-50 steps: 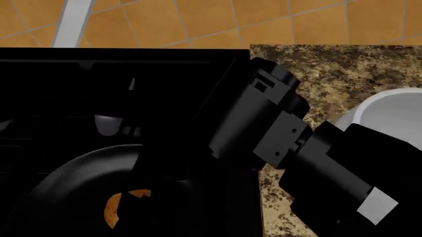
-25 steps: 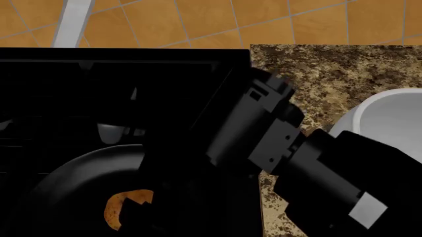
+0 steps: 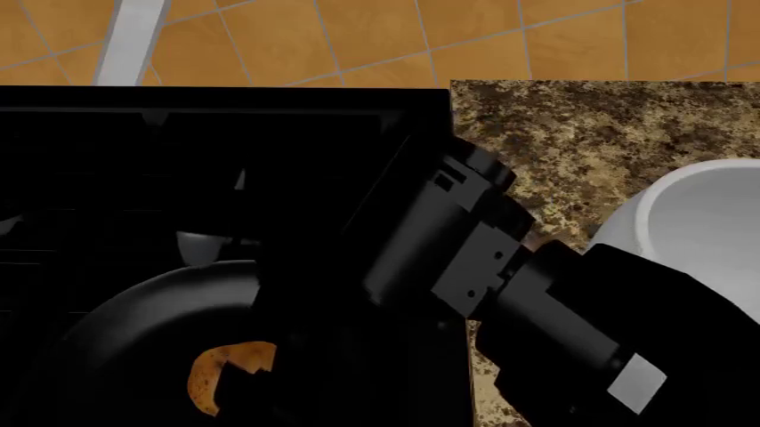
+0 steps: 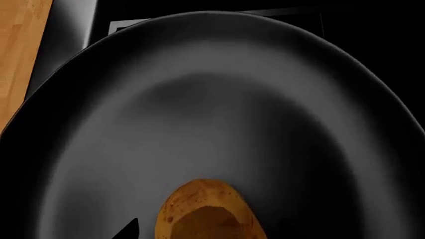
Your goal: Pick the potato from the pan and place it in the bowl.
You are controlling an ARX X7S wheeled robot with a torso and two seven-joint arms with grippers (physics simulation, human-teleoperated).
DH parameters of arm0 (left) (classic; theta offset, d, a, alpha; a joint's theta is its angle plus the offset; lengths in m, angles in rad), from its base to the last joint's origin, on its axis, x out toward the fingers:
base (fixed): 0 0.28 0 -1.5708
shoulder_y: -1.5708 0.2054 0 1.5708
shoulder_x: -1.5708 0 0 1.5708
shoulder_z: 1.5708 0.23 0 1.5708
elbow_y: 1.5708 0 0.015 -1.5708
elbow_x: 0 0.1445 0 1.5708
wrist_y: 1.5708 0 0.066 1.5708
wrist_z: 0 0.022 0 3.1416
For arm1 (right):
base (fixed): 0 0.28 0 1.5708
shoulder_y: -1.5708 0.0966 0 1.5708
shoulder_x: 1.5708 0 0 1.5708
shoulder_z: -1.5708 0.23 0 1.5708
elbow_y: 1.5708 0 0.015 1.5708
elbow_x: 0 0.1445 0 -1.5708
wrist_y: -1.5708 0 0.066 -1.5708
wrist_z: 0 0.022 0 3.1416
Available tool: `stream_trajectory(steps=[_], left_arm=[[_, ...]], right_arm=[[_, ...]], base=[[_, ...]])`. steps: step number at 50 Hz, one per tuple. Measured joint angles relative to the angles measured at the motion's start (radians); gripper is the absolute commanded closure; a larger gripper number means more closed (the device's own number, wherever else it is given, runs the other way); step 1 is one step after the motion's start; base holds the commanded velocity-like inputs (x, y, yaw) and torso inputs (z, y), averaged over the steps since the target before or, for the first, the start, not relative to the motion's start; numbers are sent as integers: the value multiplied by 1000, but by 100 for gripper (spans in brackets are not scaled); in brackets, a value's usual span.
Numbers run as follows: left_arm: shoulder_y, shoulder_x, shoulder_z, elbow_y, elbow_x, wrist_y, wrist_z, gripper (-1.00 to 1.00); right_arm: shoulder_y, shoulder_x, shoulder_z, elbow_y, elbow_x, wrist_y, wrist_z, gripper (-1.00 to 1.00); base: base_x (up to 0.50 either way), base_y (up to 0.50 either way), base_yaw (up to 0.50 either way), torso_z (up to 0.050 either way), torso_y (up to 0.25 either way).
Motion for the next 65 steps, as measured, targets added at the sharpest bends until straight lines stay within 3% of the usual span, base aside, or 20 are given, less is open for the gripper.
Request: stream_trajectory(steps=[25,26,48,65], left_arm=[[64,0,-12,-8,49,42,35,-100],[66,0,-11,-9,51,43,36,-100],[99,-3,-27,-4,55,59,32,-100],[82,-16,-39,12,6,49,8,-100]], right_arm=[[-16,-27,-13,72,-9,-40,-34,-100],[-17,-27,-13,74,-9,-42,-35,100],[-30,-8,7,48,11,-40,2,100],[57,96,130,-165,113,76,151,100]], base=[[0,0,0,0,0],[0,0,3,0,0],[0,1,1,-1,0],[0,0,0,0,0]])
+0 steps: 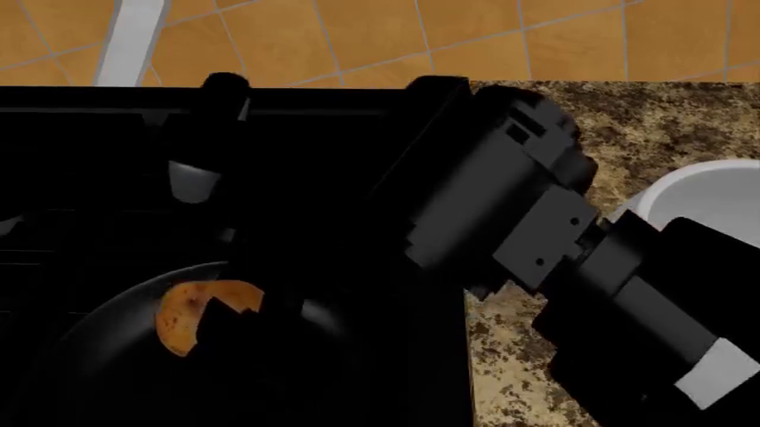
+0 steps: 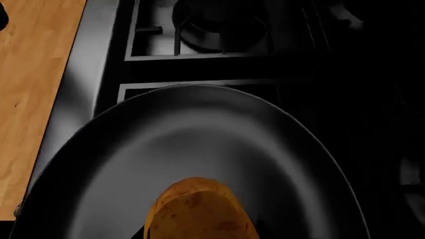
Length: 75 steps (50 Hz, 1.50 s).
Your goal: Pick the potato from the pan and place it in the bowl.
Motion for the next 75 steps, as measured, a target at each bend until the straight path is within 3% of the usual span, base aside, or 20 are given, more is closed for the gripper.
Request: stream_trajectory(steps=[23,50,62,75], left_arm=[[-10,-4,-3,25,-39,7,0,-100],[19,5,2,10,4,47,61,-100],[38,18,15,-10,46,77,106,-100],[43,33,38,-42,91,108,154,-100]], right_arm=[[98,206,250,-391,265,269,368,100],[141,435,511,-615,630,464,854,100],[191,563,567,-658,852,515,1107,100],[231,677,577,-677,975,541,1263,100]], base=[[0,0,0,0,0],[0,0,0,0,0],[0,0,0,0,0],[0,0,0,0,0]])
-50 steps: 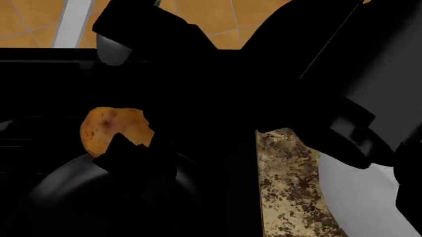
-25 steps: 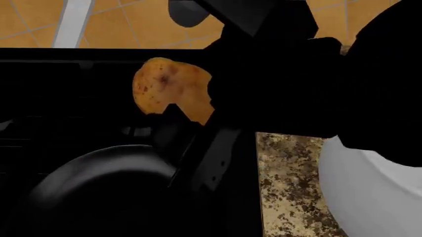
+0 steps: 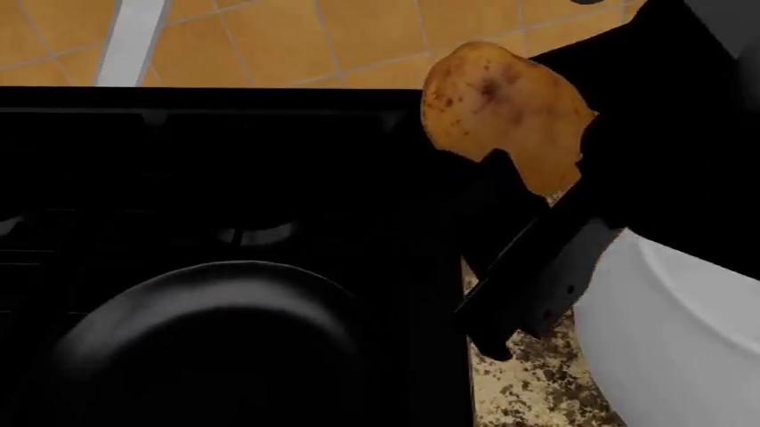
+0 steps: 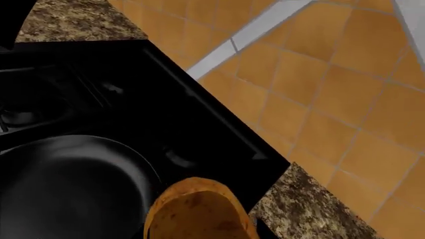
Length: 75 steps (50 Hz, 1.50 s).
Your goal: Pick the potato from the pan and place it in the bowl.
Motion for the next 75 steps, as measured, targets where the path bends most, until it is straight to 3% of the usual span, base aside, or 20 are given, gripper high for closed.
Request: stream_trajectory(steps=[38,75], left_arm=[[27,29,43,-59,82,65,76,-100],[44,49,79,-109,134,104,113,-100]], right_arm=[[180,230,-109,98,186,72,321,100],[9,436,-134,69,137,-75,279,100]], base=[[0,0,0,0,0],[0,0,0,0,0]])
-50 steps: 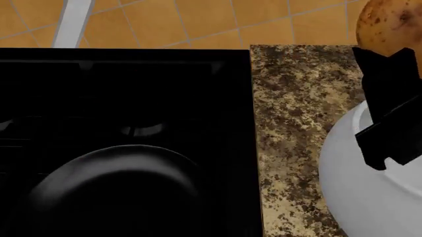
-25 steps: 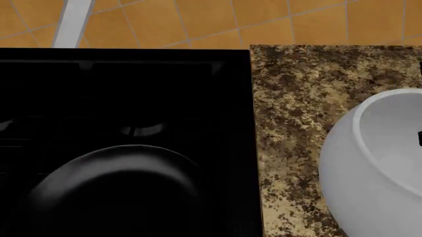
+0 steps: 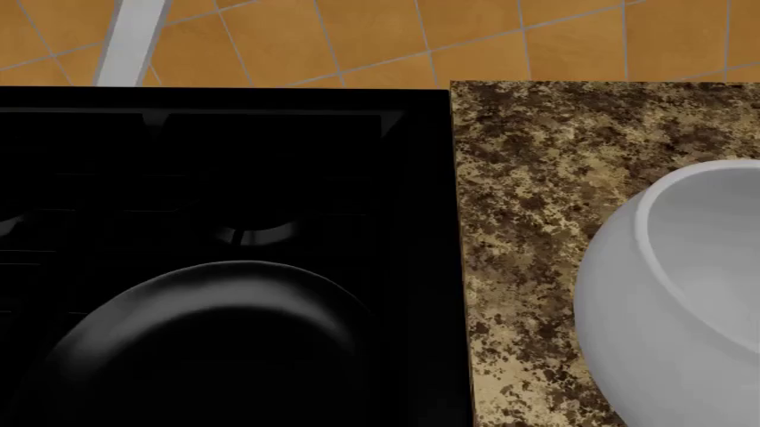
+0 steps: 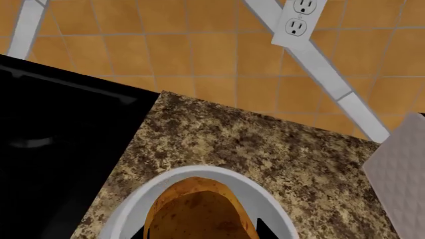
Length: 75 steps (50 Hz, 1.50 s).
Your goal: Pick the potato from the pan and place it in the bowl.
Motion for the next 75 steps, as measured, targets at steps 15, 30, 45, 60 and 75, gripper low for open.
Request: stream_trajectory(steps=[15,30,45,60,75], left_arm=[[-2,3,12,-4,7,0,-2,-100],[-4,4,21,-6,10,-1,-7,-100],[-7,10,36,-16,21,4,-5,-100],[17,11,33,-29,35,23,7,-100],[27,17,44,-50,56,40,19,-100]], right_arm=[[-91,67,-16,-15,-44,-116,-52,100],[-172,140,-36,-31,-67,-241,-105,100],[-215,162,-51,-19,-90,-298,-115,100],[-250,139,-68,-8,-111,-328,-113,100],[-291,107,-92,9,-143,-363,-124,100]], base=[[0,0,0,0,0],[0,0,0,0,0],[0,0,0,0,0],[0,0,0,0,0],[0,0,0,0,0]])
